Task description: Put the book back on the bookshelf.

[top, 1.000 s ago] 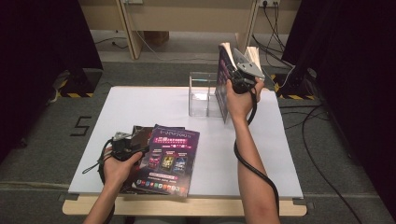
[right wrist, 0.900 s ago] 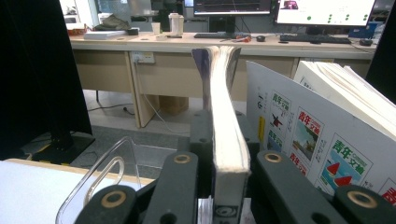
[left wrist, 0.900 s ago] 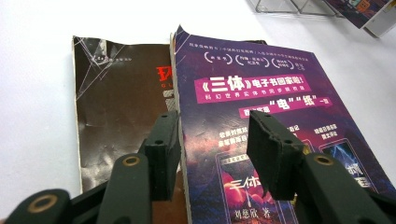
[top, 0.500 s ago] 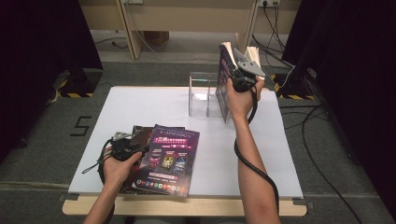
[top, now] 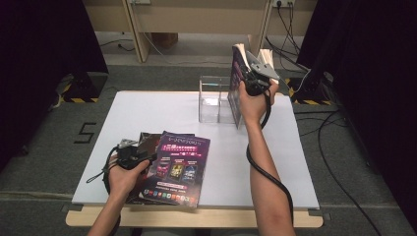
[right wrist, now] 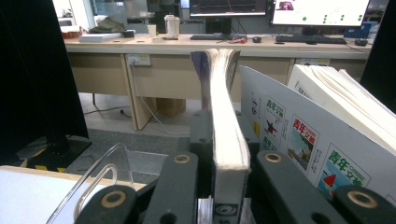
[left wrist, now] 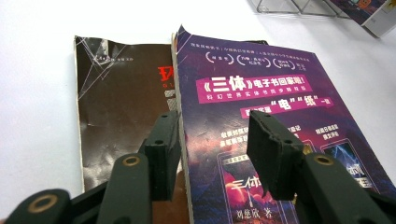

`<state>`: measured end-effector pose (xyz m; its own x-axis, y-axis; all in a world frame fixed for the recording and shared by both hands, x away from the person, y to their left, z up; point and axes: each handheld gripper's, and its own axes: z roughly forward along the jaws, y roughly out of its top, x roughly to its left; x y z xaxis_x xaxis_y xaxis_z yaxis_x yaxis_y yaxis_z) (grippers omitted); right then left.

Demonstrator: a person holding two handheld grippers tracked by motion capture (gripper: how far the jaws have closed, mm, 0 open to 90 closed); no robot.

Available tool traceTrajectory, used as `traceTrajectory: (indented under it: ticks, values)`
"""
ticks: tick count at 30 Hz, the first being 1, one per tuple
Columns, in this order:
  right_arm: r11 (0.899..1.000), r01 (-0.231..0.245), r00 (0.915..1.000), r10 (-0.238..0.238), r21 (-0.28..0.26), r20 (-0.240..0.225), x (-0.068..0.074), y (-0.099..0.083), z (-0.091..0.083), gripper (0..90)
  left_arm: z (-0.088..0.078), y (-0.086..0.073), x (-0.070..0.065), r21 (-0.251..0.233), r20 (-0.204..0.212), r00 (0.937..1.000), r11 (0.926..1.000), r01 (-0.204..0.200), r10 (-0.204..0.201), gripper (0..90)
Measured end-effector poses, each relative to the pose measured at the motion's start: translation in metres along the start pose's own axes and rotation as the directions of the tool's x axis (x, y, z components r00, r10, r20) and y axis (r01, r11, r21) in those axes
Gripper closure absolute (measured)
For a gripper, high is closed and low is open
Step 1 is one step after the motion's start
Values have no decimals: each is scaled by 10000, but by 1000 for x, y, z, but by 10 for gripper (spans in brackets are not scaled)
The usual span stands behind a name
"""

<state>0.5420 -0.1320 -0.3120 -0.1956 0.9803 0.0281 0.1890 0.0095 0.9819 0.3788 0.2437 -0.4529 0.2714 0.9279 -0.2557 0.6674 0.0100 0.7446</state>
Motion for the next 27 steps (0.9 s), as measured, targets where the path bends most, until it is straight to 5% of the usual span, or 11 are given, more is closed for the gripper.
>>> traceTrajectory:
  ticks: [27]
  values:
    - [10000, -58, 9999, 59, -12, 127, 1, -8, 4, 827, 1, -2, 0, 104, -4, 10000, 9999, 2, -2, 534]
